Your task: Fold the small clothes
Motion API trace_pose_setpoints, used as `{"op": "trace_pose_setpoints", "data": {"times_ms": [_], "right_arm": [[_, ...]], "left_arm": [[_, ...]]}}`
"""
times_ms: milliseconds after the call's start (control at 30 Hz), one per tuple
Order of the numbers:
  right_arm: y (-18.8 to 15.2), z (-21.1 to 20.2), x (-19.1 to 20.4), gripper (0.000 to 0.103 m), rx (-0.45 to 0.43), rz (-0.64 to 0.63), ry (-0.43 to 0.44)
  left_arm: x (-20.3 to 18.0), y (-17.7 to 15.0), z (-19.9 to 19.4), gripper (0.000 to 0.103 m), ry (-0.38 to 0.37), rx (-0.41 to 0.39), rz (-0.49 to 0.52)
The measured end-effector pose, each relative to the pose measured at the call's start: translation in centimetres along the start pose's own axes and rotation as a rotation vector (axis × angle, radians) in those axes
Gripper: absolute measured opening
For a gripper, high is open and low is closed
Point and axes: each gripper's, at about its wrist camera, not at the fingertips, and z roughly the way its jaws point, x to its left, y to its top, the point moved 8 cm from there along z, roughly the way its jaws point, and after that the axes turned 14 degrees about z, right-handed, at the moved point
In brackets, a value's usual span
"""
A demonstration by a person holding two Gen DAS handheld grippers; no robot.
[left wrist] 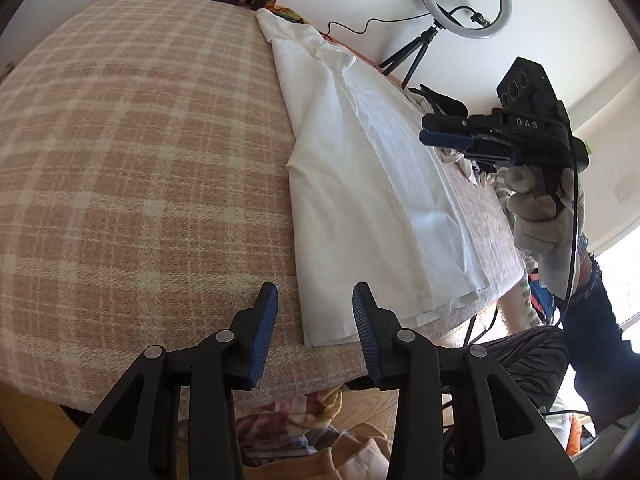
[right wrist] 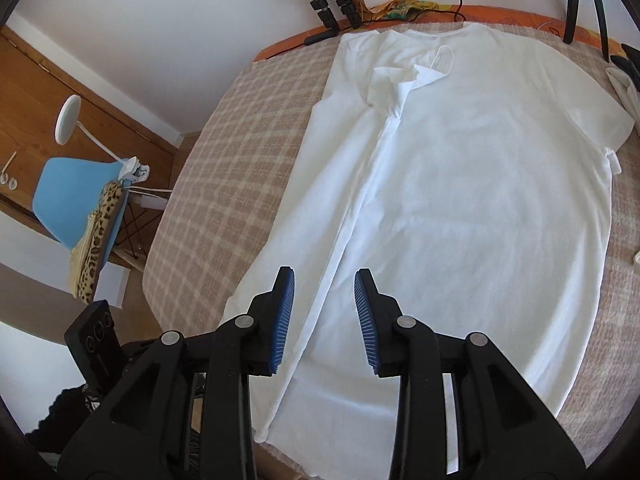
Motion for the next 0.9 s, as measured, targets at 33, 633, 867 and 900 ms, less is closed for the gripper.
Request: {"op": "trace_pose_setpoints", "data": {"times_ms": [33, 633, 867, 900], "right_arm": [[-1.9, 0.5, 0.1, 0.033, 0.024, -0.01, 0.0], [-9.1, 3.6, 0.9, 0.004, 0.098, -0.078, -0.006], [-9.8, 3.2, 1.1, 0.003, 0.099, -0.11, -0.034], [-9.8, 2.8, 1.0, 0.003, 0.092, -0.111, -0.041]], "left_arm": [[0.1, 0.1, 0.2, 0.035, -0.012, -0.004, -0.013], [-2.9, -0.7, 1.2, 0.004, -0.021, 0.018, 0.017], [-1.9, -0.1, -0.2, 0.014, 0.098, -0.013, 0.07], [-1.9, 0.1, -0.5, 0.014, 0.117, -0.022, 0.09]]}}
